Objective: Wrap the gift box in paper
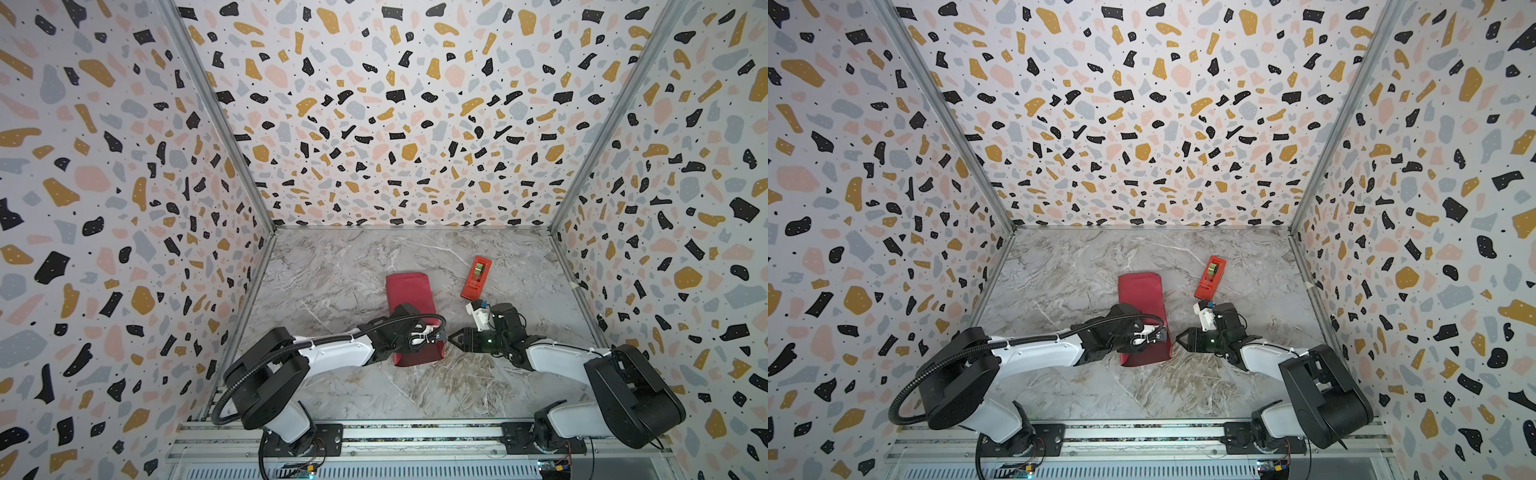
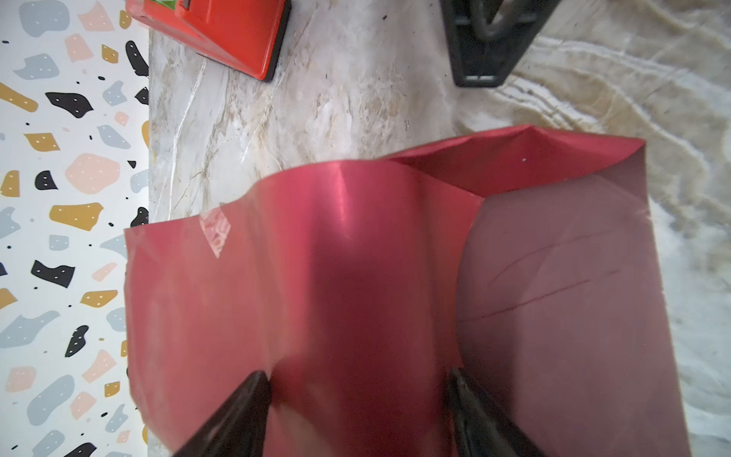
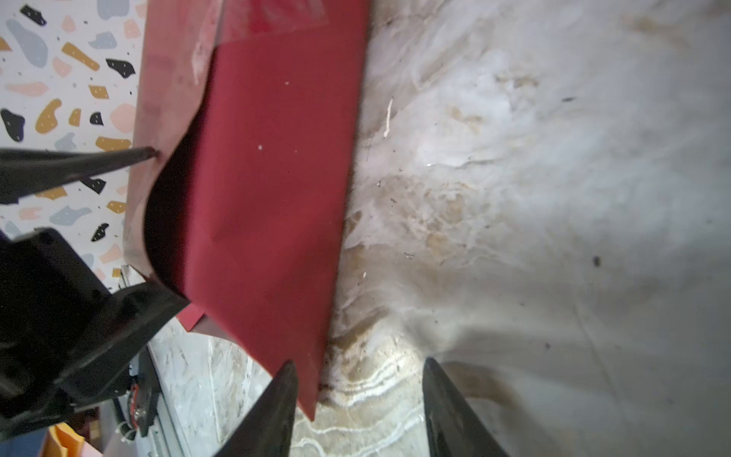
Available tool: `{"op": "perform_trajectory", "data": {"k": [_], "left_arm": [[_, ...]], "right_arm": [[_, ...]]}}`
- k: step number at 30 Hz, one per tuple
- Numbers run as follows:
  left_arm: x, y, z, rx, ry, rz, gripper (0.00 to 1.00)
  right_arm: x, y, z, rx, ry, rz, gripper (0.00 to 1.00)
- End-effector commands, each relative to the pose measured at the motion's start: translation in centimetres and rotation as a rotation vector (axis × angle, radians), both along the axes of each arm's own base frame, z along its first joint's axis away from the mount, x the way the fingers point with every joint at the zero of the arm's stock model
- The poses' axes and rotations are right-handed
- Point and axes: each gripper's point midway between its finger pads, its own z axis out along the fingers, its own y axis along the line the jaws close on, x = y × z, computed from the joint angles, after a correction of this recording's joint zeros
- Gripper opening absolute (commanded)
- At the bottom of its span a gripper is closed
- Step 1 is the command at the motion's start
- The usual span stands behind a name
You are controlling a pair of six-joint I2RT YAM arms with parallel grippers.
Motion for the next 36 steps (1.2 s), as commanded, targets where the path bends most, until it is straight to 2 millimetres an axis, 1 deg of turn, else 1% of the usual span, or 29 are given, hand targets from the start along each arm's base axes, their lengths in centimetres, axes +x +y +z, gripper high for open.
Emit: {"op": "perform_trajectory", "data": {"k": [1,6,10,14,30,36], "left_arm": [[-0.7,1.0,-2.1,0.059,0.031,0.010,0.71],[-0.8,1.1,-2.3,0.059,0.027,0.010,0.71],[-0.8,1.2,-2.4,0.063,0.027,0.011,0.71],[-0.9,1.3,-2.5,0.061,0.025,0.007,0.71],[-0.8,1.4,-2.6,0.074,0.016,0.009,0.71],[-0.8,1.6,-2.7,0.077,0.016,0.011,0.71]], "right_arm": [[1.4,0.5,0.9,0.016,-0.043,-0.022,0.43],[1.4,1.6,0.4,0.037,-0.024,0.001,0.32],[0.9,2.5,0.2,0.067,-0.007,0.032,0.27],[0.6,3.4,0.4,0.096,-0.007,0.061,0.24],[0.0,4.9,1.0,0.141,-0.013,0.101,0.17],[-0.2,5.1,1.0,0.141,-0.011,0.103,0.16]]}}
